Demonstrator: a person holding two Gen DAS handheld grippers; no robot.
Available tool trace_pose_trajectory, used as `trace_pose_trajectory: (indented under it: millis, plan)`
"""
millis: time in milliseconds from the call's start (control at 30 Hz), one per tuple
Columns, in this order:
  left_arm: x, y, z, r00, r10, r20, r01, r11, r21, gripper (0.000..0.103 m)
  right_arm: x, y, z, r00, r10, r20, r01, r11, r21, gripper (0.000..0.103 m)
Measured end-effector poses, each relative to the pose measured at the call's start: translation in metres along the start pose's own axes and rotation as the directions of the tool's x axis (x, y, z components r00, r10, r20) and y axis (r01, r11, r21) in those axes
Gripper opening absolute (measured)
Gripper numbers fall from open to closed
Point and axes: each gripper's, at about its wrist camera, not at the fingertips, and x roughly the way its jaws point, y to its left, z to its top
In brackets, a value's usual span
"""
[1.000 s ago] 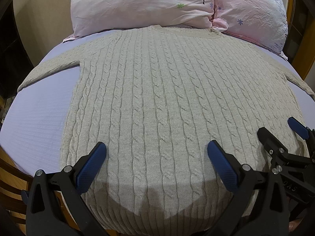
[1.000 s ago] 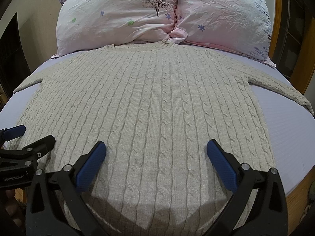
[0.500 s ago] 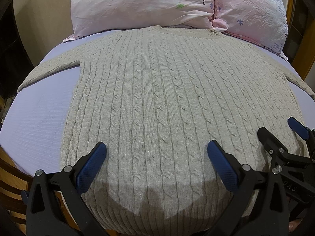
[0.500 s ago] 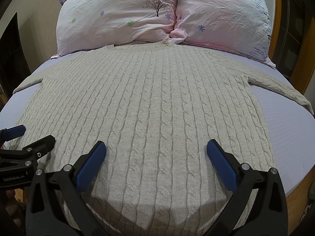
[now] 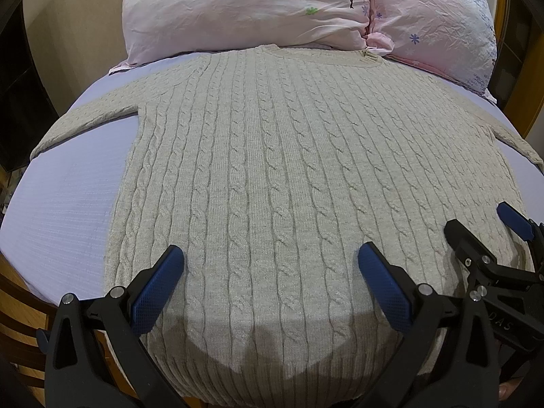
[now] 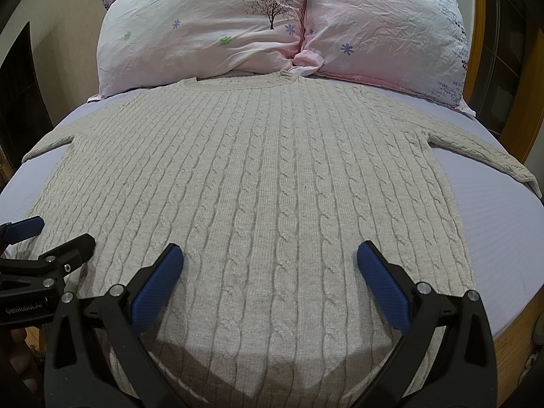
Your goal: Fold small clothes
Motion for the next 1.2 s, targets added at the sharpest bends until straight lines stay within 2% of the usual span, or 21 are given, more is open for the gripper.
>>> trace_pose_trajectory:
  millis: [1000, 1067, 1133, 1167, 1200]
  plan:
    - [0.000, 0.000, 0.000, 1.000, 0.000, 0.003, 0.000, 1.000, 0.003, 0.102, 0.001, 0.002, 0.000, 1.000, 0.001, 0.003, -0.001, 1.000, -0.007, 0.101]
    - [0.000, 0.000, 0.000, 1.000, -0.001, 0.004, 0.001, 1.000, 0.008, 0.102, 0.001, 0.000, 0.001, 1.000, 0.025, -0.002, -0.025, 0.999, -0.030, 0.101]
    - [-0.002, -0.001, -0.001, 1.000, -0.004, 0.009, 0.004, 1.000, 0.014, 0.102, -0.002, -0.012, 0.010, 0.994, 0.111, -0.017, -0.112, 0.993, -0.033, 0.101]
    - [0.000, 0.001, 0.001, 1.000, -0.007, 0.014, 0.007, 1.000, 0.019, 0.102, -0.012, -0.033, 0.019, 0.989, 0.144, 0.024, -0.144, 0.990, 0.000, 0.101]
    - [0.001, 0.002, 0.001, 1.000, -0.014, 0.024, 0.014, 1.000, 0.028, 0.102, -0.017, -0.037, 0.023, 0.993, 0.103, 0.062, -0.105, 0.994, 0.027, 0.101]
